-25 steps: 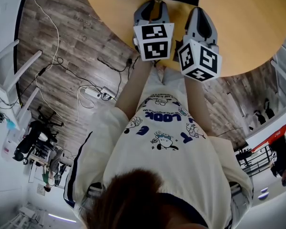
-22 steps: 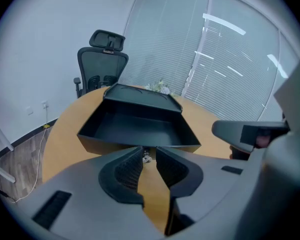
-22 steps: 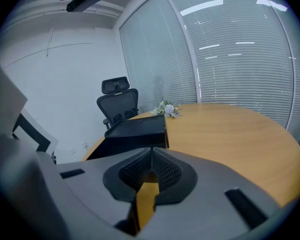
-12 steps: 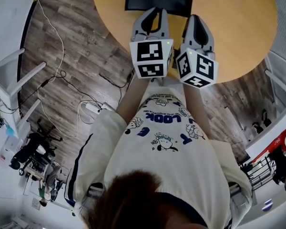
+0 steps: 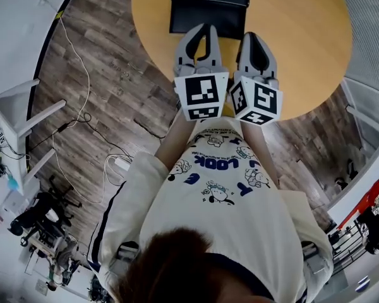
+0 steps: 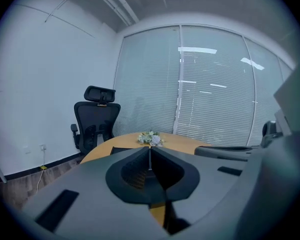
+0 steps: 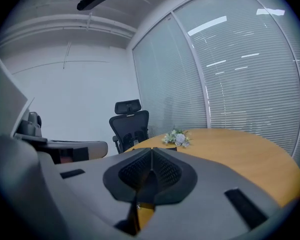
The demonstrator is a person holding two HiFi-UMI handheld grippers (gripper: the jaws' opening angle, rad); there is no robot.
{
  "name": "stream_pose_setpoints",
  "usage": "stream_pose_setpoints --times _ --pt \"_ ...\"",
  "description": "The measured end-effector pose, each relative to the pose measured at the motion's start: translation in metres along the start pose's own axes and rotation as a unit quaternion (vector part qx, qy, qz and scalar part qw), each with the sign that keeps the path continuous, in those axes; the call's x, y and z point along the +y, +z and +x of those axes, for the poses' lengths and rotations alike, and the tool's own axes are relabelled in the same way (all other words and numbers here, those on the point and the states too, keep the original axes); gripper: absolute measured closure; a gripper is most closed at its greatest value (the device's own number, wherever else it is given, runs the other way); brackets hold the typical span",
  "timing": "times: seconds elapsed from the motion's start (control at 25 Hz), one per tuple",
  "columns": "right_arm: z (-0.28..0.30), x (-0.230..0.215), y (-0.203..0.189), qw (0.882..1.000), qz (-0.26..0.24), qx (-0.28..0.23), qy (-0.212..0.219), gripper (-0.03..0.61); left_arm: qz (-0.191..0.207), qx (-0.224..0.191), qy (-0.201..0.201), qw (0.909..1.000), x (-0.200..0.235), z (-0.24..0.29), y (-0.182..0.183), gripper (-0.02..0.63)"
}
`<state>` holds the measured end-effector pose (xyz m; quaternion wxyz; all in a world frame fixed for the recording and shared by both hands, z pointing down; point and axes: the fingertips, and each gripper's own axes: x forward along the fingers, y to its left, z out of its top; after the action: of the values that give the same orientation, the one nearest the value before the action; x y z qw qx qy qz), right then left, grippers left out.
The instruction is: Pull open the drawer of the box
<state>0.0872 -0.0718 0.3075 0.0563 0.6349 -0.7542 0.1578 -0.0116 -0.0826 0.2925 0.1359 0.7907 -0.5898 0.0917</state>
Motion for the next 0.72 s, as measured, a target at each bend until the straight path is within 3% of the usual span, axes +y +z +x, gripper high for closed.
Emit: stream_pose_setpoints --times 0.72 --pt "-0.006 0.002 0.029 0.999 -0.016 -0.036 0.008 0.548 0.029 -0.031 0.008 0.9991 0.001 -0.01 0.026 0.589"
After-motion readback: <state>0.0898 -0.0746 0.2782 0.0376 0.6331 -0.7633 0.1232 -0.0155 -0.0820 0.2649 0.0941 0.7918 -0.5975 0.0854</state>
